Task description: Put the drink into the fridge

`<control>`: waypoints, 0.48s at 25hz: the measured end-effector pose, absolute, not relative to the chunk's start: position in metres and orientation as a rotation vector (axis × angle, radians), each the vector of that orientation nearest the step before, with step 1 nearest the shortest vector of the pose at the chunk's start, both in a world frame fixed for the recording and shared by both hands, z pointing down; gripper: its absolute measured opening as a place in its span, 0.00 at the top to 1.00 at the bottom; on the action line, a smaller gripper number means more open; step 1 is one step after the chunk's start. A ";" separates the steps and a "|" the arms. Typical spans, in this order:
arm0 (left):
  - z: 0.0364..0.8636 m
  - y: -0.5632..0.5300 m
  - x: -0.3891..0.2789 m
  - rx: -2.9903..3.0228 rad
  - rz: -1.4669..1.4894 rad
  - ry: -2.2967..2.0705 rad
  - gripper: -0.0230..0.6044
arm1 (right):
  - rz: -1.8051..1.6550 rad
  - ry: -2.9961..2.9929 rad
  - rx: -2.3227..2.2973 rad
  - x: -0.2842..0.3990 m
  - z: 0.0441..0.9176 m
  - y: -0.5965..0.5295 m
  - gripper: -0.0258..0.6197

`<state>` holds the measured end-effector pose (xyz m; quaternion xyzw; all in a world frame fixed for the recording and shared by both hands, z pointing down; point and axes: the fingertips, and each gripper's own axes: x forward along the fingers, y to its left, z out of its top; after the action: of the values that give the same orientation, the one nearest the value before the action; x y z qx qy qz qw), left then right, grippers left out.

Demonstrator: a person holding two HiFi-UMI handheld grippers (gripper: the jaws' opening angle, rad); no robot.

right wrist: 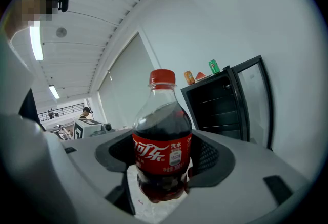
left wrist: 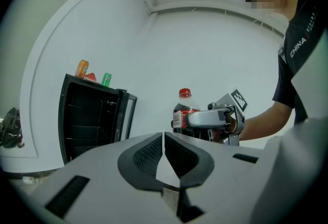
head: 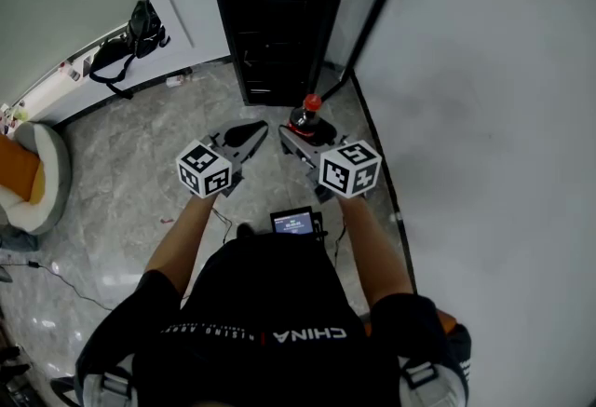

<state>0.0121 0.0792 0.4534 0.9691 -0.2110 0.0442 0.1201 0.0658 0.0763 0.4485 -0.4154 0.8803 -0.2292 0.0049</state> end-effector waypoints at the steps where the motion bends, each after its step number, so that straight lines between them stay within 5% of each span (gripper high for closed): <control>1: 0.454 0.080 0.013 2.831 0.133 -0.618 0.93 | -0.717 2.757 -1.300 0.067 0.449 0.077 0.49; 12: 0.452 0.076 0.024 2.826 0.115 -0.665 0.93 | -0.731 2.758 -1.278 0.082 0.452 0.079 0.49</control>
<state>0.0238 0.0763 0.4522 0.9659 -0.2272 0.0393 0.1180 0.0817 0.0788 0.4521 -0.4087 0.8822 -0.2338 0.0075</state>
